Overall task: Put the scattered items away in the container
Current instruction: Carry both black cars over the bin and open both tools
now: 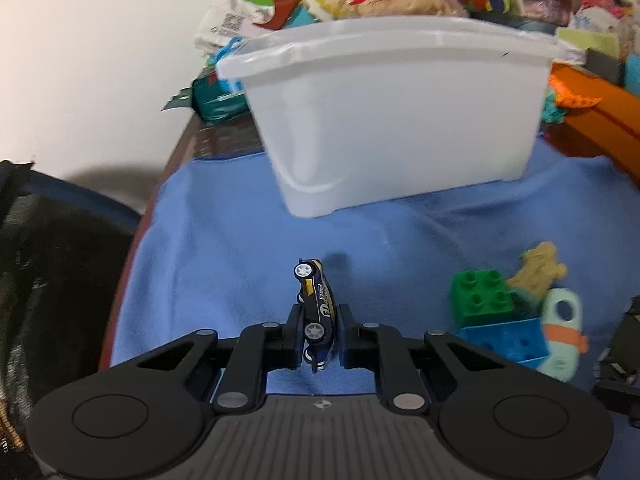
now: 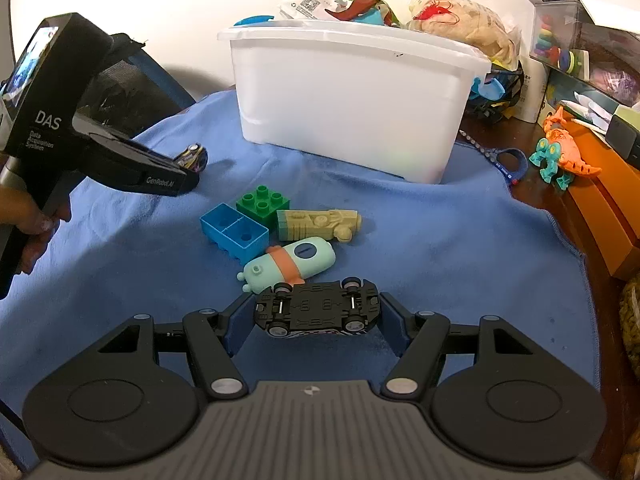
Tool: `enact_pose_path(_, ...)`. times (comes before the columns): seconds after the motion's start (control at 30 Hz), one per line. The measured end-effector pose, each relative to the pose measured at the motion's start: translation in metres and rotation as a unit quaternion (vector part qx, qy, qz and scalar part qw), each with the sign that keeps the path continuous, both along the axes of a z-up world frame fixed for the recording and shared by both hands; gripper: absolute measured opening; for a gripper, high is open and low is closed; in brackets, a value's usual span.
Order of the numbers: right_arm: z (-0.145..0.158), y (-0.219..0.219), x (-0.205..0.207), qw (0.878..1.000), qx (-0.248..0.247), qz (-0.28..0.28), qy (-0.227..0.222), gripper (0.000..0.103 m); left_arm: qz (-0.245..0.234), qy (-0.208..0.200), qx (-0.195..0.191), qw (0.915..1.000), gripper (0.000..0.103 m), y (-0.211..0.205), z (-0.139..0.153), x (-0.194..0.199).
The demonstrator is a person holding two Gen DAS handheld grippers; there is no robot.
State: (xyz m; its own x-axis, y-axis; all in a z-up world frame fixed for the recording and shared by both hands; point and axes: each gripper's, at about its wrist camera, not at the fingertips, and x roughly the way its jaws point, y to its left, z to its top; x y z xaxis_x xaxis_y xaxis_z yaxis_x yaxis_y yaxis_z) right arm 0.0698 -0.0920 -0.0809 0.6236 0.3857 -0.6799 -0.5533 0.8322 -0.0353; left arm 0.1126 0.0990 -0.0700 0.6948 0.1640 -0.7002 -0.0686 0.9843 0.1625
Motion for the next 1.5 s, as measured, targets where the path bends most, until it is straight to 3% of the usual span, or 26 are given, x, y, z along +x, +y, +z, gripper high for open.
enact_pose_path(0.47,0.041,-0.007,0.009,0.997,0.040,-0.017,-0.062,0.068,-0.031,-0.071,-0.018,0.9969,0.019,-0.012,0.067,-0.013)
enact_pose_path(0.77,0.100,-0.002,0.044,0.986,0.079,-0.040,-0.138,0.069,-0.048,-0.134,-0.016,0.9897,0.019,-0.019,0.126,0.009)
enact_pose_path(0.9,0.116,0.002,0.070,0.983,0.095,-0.055,-0.150,0.069,-0.046,-0.155,-0.023,0.9866,0.019,-0.019,0.142,0.027)
enact_pose_path(1.1,0.122,0.016,0.112,0.981,0.102,-0.068,-0.152,0.069,-0.050,-0.156,-0.011,0.9864,0.019,-0.020,0.143,0.065)
enact_pose_path(1.5,0.093,0.032,0.172,0.987,0.093,-0.093,-0.089,0.069,-0.062,-0.096,-0.002,0.9934,0.022,-0.007,0.095,0.130)
